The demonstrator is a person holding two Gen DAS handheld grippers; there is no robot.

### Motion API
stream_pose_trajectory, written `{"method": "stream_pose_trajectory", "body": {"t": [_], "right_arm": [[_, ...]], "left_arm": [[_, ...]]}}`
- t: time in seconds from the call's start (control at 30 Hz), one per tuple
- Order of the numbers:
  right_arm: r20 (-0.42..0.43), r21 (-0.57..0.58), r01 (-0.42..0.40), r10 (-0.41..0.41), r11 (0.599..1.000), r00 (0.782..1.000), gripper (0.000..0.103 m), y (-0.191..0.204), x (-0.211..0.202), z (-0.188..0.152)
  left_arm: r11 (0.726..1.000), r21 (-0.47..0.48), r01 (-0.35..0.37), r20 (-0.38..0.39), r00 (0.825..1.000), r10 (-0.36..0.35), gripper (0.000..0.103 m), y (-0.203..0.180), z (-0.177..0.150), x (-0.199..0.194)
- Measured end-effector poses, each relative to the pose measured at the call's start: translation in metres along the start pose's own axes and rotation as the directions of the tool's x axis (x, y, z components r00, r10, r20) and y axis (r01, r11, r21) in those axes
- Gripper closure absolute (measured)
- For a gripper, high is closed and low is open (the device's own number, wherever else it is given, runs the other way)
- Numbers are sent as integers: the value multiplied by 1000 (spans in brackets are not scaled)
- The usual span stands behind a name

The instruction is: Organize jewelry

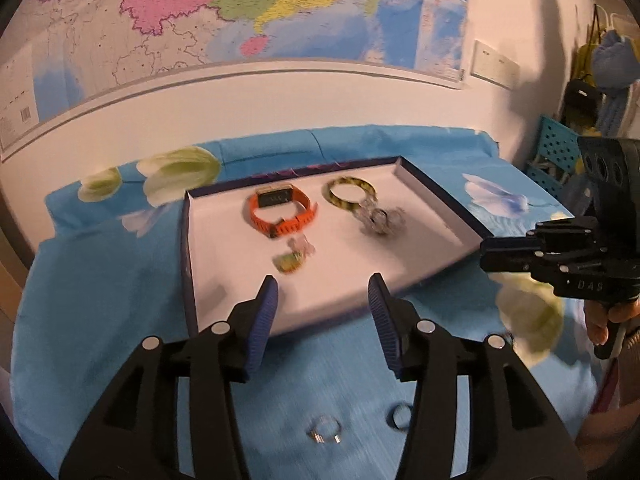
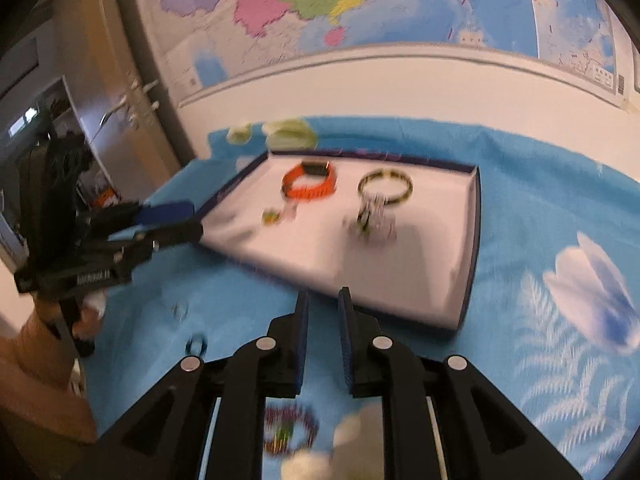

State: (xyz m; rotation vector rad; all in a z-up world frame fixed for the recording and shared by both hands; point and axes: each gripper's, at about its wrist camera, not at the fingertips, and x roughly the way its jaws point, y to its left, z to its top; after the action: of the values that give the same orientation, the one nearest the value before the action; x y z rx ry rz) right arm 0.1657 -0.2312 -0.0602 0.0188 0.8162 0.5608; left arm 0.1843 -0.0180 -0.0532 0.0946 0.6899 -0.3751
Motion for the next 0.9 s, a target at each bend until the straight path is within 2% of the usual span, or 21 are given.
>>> {"method": "stream_pose_trajectory", "body": {"t": [0.27,0.53,0.73,0.83,0.9], "right_arm": [[-87,22,-12,14,1000,996,90,2,-8,-48],[-99,37,-33,36,999,994,87,6,-5,-61],[-107,42,-32,37,999,994,88,7,-2,-63],[-113,45,-31,36,999,993,99,8,0,-65],[-104,40,-23,27,999,994,100,11,-2,-65]], "left_arm": [[1000,11,27,-18,999,-27,56,-12,-29,-14],[999,-16,50,-38,998,-50,56,-16,-46,-20],[998,-2,69,-41,997,-69,56,-25,-53,-23],[997,-7,74,-49,996,-74,56,-25,-56,-22],[997,-10,74,-54,996,-75,56,-26,-58,-22]]}}
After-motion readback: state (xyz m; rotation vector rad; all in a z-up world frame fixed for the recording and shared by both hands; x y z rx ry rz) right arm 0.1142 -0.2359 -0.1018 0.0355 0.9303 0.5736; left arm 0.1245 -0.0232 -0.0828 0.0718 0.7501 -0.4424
